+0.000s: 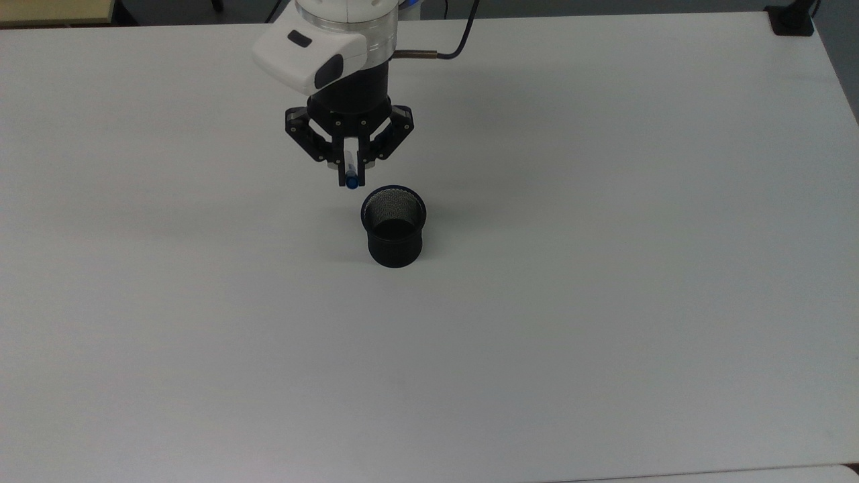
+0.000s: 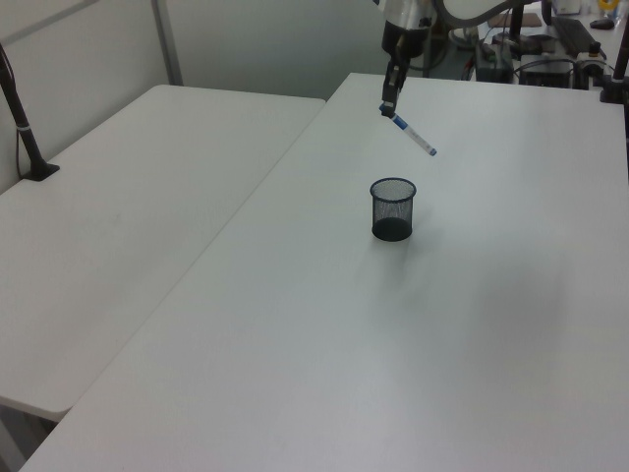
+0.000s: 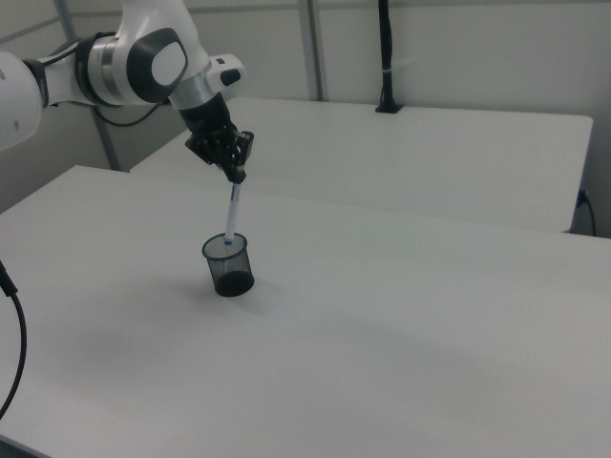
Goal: Insert the marker
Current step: 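Lower the marker into the mesh cup and open the gripper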
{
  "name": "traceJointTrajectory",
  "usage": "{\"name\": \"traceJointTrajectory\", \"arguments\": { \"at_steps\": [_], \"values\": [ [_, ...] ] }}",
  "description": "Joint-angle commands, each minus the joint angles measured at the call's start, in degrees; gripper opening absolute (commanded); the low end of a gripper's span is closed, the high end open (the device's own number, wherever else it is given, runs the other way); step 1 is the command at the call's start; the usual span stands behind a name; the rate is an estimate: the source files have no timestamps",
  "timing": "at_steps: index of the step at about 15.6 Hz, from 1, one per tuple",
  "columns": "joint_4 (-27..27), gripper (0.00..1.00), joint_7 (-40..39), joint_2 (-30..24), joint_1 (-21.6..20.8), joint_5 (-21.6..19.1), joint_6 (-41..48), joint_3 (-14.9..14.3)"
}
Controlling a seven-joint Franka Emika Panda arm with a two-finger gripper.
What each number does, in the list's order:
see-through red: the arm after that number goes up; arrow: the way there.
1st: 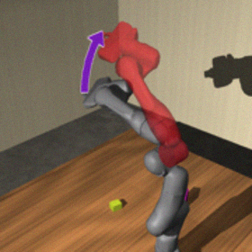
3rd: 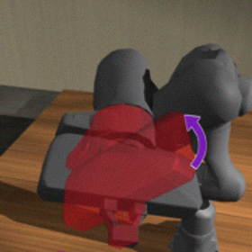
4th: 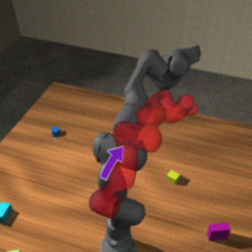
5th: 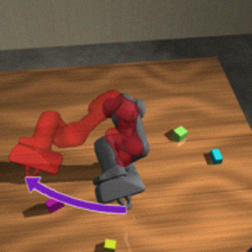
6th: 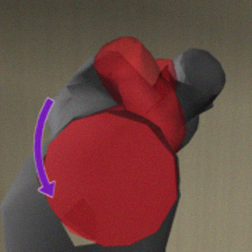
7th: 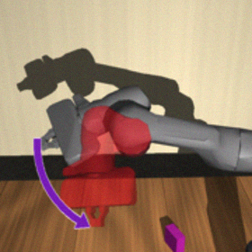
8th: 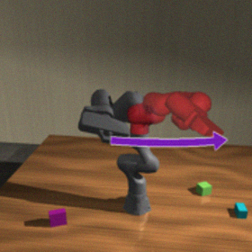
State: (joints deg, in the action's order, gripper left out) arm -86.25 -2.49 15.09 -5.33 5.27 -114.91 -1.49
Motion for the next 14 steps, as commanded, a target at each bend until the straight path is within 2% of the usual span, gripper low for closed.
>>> {"name": "traceJointTrajectory", "arguments": {
  "at_steps": [1, 5, 8, 12, 14],
  "values": [
    [-0.7, 0.0, 5.3, 0.2, -0.2, 0.1, -7.2, -0.3],
    [-0.6, 0.0, 8.3, 2.8, -0.6, 0.7, -9.9, -0.3],
    [-0.6, 0.0, 14.2, 5.0, -1.0, 0.8, -13.5, 0.1],
    [-2.1, 0.0, 14.3, 5.4, -2.0, 1.0, -13.8, 0.1],
    [-4.0, 0.0, 14.3, 5.4, -2.6, 2.3, -13.5, 0.1]
  ]
}}
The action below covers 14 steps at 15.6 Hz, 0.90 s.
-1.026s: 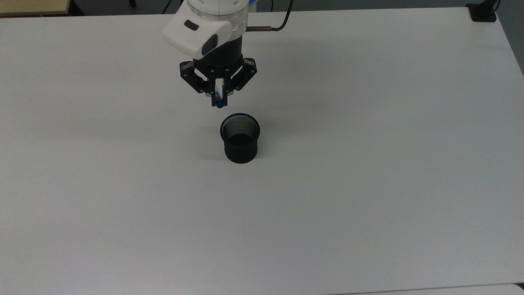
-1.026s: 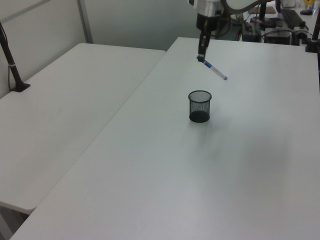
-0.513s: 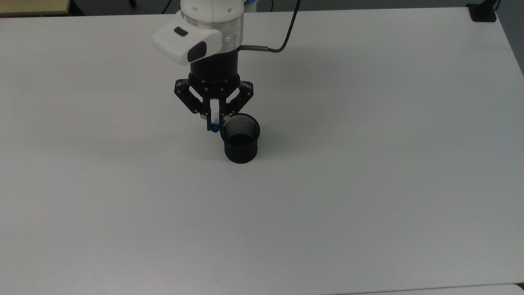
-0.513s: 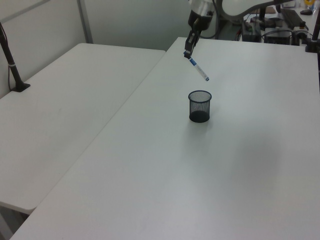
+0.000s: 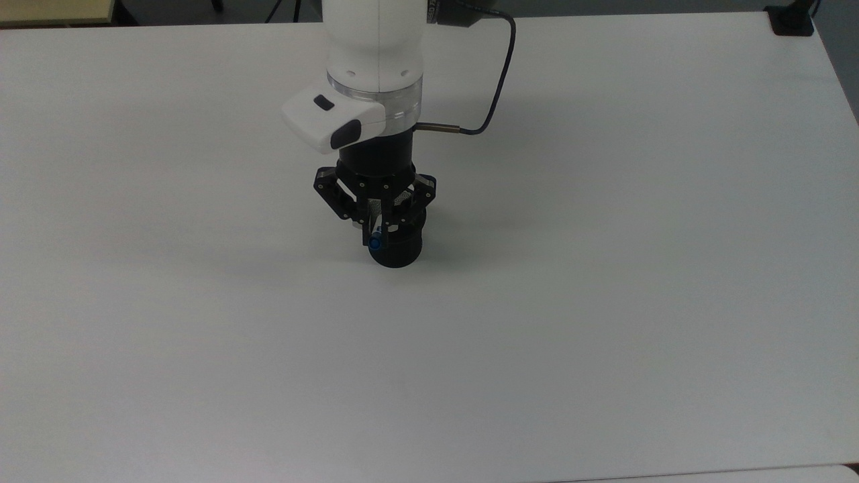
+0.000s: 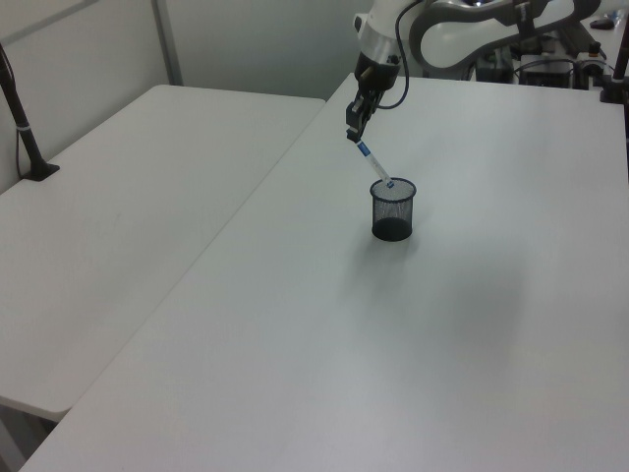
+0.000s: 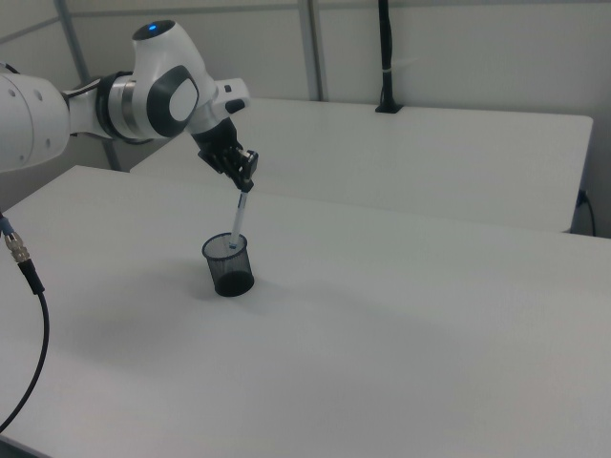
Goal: Insert the marker
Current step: 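Lower the marker into the mesh cup and open the gripper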
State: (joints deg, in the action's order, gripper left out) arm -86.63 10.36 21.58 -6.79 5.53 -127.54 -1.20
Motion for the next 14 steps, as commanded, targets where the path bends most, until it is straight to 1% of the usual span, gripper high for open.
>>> {"name": "traceJointTrajectory", "arguments": {
  "at_steps": [1, 2, 4, 5, 6, 11, 14],
  "values": [
    [-4.2, 0.01, 1.4, -1.1, -1.5, 2.3, -0.9, -0.1],
    [-4.5, 0.1, 1.6, -1.0, -1.6, 2.3, -0.7, -0.1],
    [-5.6, 0.56, 1.8, -1.0, -1.8, 2.3, -0.6, -0.1],
    [-5.8, 0.85, 2.0, -1.0, -2.1, 2.1, -0.3, -0.1],
    [-5.8, 1.0, 2.6, -1.1, -2.7, 1.9, 1.0, -0.1],
    [-5.2, 1.0, 2.6, -2.4, -2.3, 1.6, 8.8, 0.0],
    [-5.1, 1.0, -0.6, -5.9, -0.8, 0.8, 16.5, -0.3]
  ]
}}
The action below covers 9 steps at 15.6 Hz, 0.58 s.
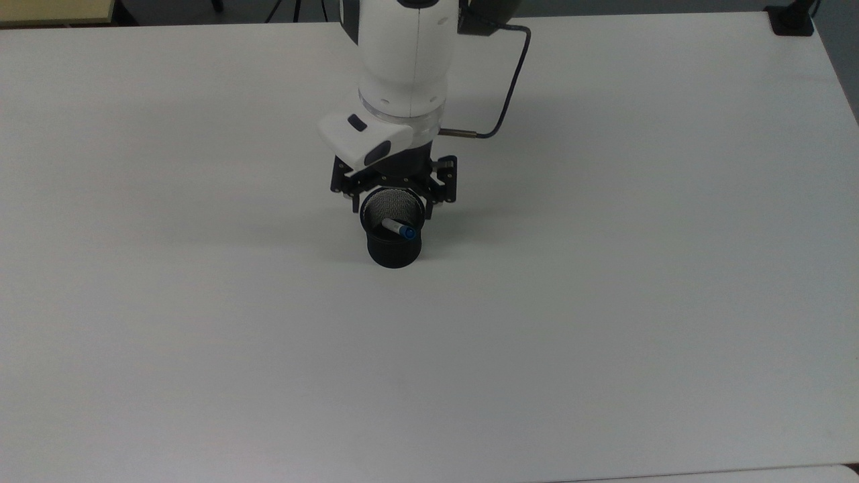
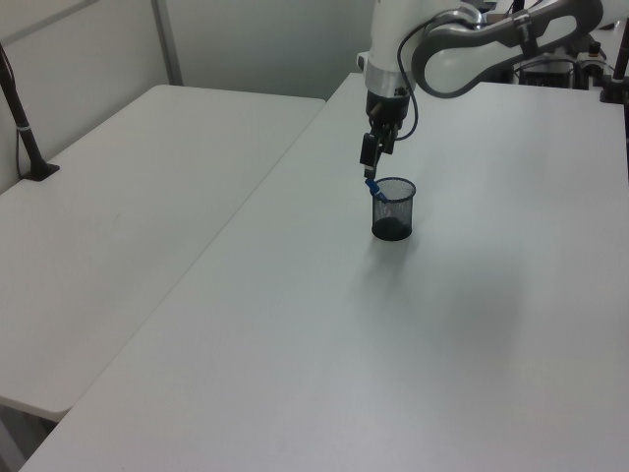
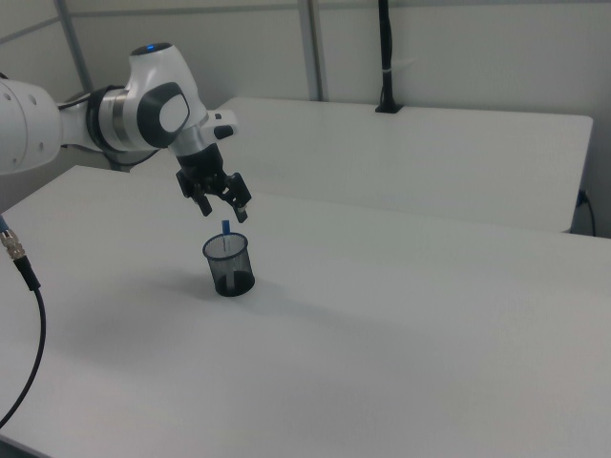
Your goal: Insert the marker
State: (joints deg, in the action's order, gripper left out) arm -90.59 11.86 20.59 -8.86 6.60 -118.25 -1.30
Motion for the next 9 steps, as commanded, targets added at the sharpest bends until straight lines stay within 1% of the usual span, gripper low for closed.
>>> {"name": "traceJointTrajectory", "arguments": {
  "at_steps": [1, 2, 3, 6, 7, 9],
  "values": [
    [-1.2, 1.0, -4.2, -6.8, 2.2, -1.2, 10.4, -0.2],
    [-1.1, 1.0, -6.6, -8.4, 3.2, -3.1, 13.5, -0.3],
    [-0.8, 1.0, -7.3, -9.8, 4.3, -4.7, 15.9, -0.4],
    [0.1, 1.0, -7.6, -11.8, 6.8, -4.9, 22.1, -0.5],
    [0.0, 1.0, -7.6, -12.2, 7.9, -5.0, 22.7, -0.5],
    [-0.1, 1.0, -7.0, -12.4, 8.2, -5.0, 23.1, -0.5]
  ]
}}
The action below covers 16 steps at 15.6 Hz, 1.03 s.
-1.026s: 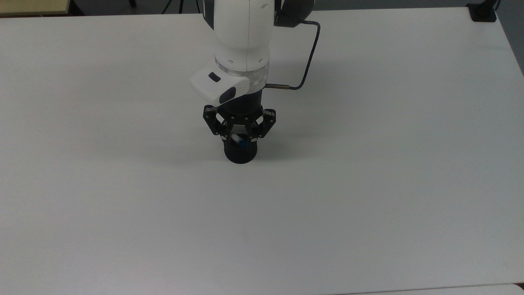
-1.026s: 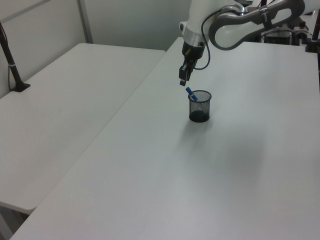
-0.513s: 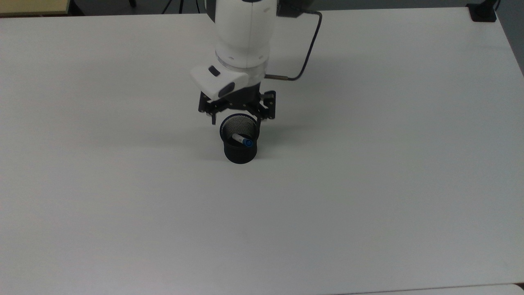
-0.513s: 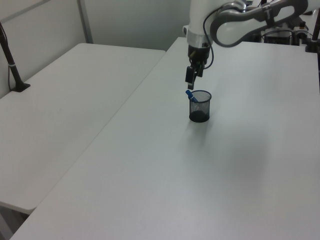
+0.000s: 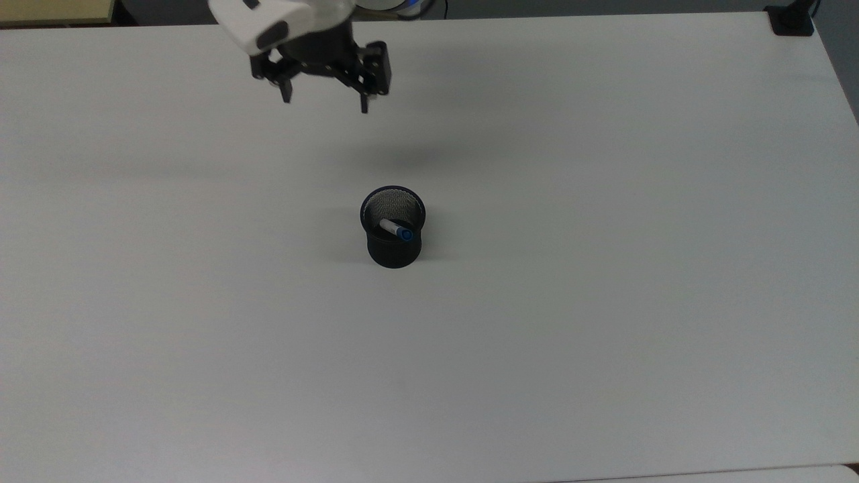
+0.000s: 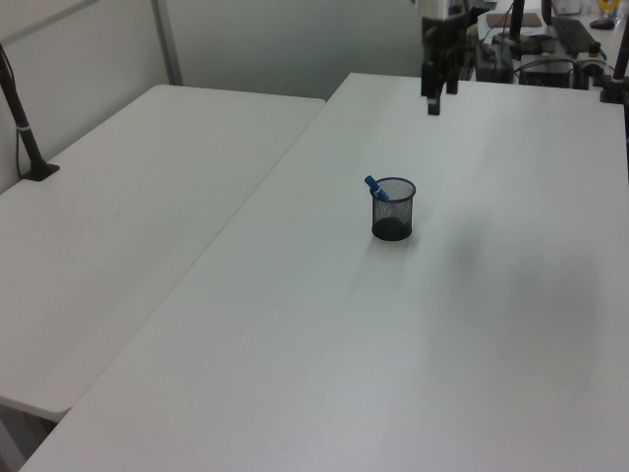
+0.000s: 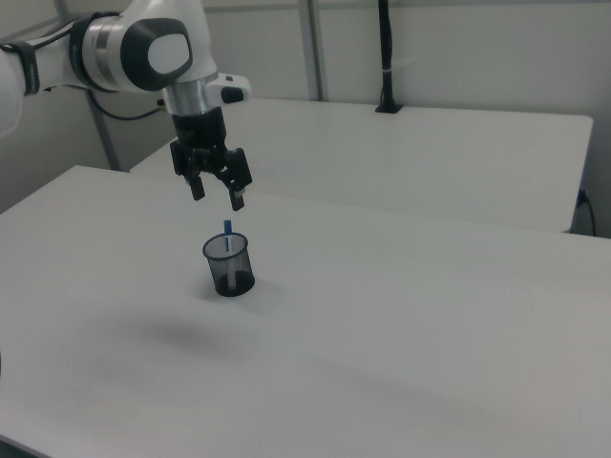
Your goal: Insert the marker
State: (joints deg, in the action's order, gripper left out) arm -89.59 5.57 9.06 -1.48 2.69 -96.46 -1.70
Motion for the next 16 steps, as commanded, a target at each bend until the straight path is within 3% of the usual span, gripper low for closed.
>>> {"name": "traceJointTrajectory", "arguments": {
  "at_steps": [1, 16],
  "values": [
    [-1.0, 1.0, -0.7, -0.9, 0.8, -0.9, 1.3, -0.1],
    [0.9, 1.0, -0.6, -1.8, 3.1, -0.8, 3.3, -0.5]
  ]
}}
